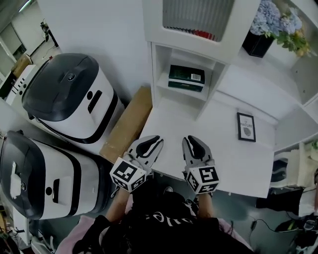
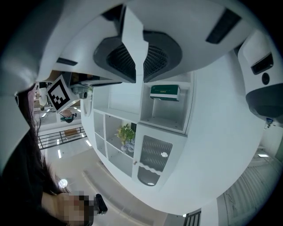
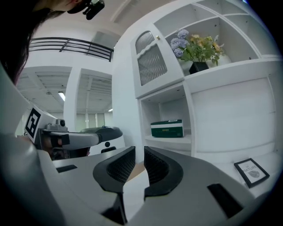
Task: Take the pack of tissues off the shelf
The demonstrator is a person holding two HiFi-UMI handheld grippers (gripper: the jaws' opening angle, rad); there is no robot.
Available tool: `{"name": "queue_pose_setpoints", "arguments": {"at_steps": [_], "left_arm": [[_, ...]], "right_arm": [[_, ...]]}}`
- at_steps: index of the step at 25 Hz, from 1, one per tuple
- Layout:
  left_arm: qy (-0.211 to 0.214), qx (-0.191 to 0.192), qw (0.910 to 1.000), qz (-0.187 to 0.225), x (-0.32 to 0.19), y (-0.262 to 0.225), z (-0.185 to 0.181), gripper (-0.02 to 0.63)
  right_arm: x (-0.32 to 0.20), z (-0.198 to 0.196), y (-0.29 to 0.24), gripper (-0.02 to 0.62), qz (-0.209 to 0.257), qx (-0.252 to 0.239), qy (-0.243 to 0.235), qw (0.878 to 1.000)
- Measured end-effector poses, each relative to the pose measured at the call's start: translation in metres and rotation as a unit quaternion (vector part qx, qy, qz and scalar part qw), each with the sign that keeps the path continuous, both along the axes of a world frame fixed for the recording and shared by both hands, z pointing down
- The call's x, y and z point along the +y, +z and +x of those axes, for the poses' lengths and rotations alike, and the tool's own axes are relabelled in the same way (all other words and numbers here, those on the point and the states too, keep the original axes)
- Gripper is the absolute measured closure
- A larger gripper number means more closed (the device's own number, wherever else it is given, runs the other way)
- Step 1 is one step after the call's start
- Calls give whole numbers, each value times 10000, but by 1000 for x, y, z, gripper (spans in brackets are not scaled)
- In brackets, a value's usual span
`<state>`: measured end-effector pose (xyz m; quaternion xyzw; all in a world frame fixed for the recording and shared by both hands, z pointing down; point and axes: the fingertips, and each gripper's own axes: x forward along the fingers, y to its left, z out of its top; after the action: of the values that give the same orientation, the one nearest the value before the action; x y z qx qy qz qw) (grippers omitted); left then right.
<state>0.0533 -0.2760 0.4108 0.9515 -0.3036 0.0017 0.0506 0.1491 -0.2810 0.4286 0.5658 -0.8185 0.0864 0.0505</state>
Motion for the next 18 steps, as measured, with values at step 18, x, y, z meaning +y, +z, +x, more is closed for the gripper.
{"name": "queue_pose_setpoints", "arguments": {"at_steps": [18], "left_arm": [[718,-344,9967,128,-186,11,17,495]], "right_arm": [[-150,47,-16,494,148,431,1263,9909]]}}
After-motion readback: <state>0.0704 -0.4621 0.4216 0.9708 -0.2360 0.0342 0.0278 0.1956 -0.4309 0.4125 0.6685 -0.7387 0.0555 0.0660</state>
